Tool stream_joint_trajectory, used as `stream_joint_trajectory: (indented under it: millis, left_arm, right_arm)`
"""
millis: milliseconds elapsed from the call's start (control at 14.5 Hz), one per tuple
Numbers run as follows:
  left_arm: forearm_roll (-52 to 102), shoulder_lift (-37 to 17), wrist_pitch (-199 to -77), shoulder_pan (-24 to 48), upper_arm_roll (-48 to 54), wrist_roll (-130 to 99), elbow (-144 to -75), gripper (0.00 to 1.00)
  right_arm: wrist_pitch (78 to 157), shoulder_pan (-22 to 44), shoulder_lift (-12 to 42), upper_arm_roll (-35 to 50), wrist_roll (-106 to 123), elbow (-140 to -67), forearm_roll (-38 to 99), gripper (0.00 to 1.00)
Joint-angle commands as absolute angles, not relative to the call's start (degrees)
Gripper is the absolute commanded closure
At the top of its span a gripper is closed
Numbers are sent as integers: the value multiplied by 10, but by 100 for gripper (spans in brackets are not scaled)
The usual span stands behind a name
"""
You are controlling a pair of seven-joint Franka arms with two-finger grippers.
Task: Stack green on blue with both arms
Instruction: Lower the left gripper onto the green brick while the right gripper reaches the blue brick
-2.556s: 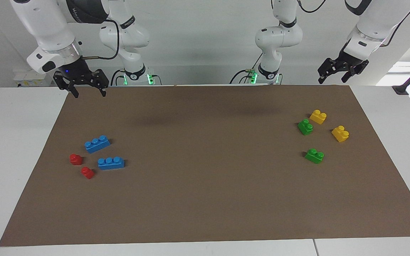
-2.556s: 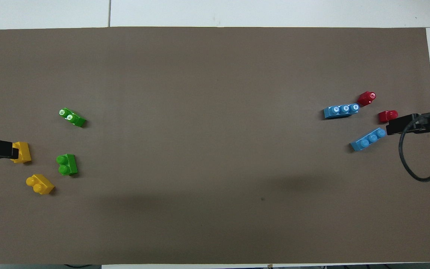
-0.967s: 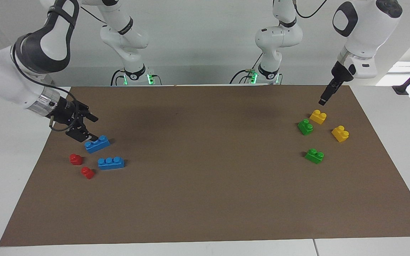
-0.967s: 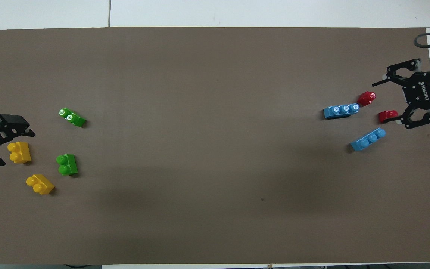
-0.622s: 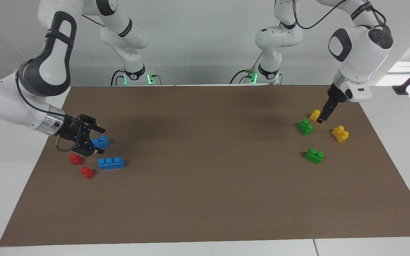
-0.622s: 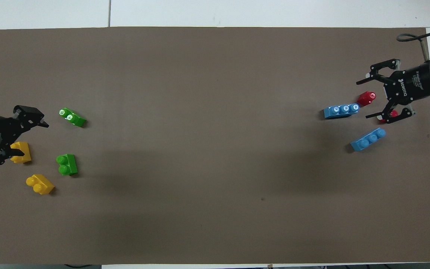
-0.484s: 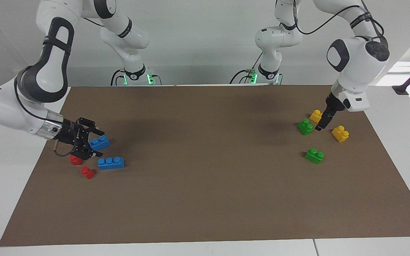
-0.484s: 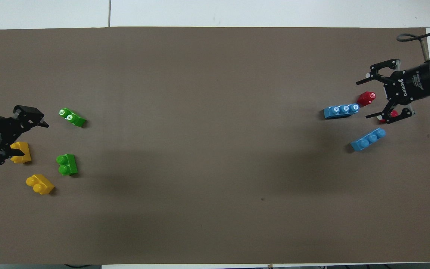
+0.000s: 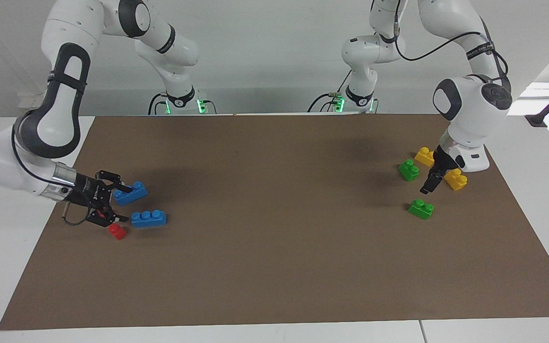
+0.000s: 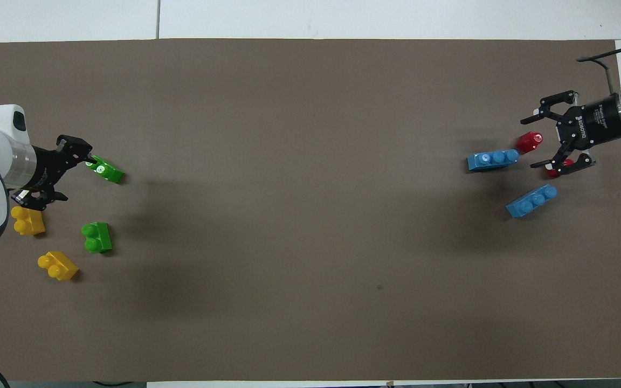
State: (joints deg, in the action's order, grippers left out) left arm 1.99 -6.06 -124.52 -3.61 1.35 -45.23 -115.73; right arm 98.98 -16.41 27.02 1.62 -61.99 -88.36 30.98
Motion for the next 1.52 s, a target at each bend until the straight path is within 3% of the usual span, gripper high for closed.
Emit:
stream_joint_trajectory:
  millis: [0,898,1451]
  left_arm:
    - [32,-86,-1269,-41,14,-456,-1145,0]
    - [44,-178,-1370,-47,11,-457,-1121,0]
    - [43,-189,-1390,-52,11,-460,-1136,0]
  right_arm:
    - [1001,-169,293,21,-615,-870,323,0]
    - [1094,-160,301,22,-580,-931,328,0]
    - [1117,-159,301,24,-571,-951,329,0]
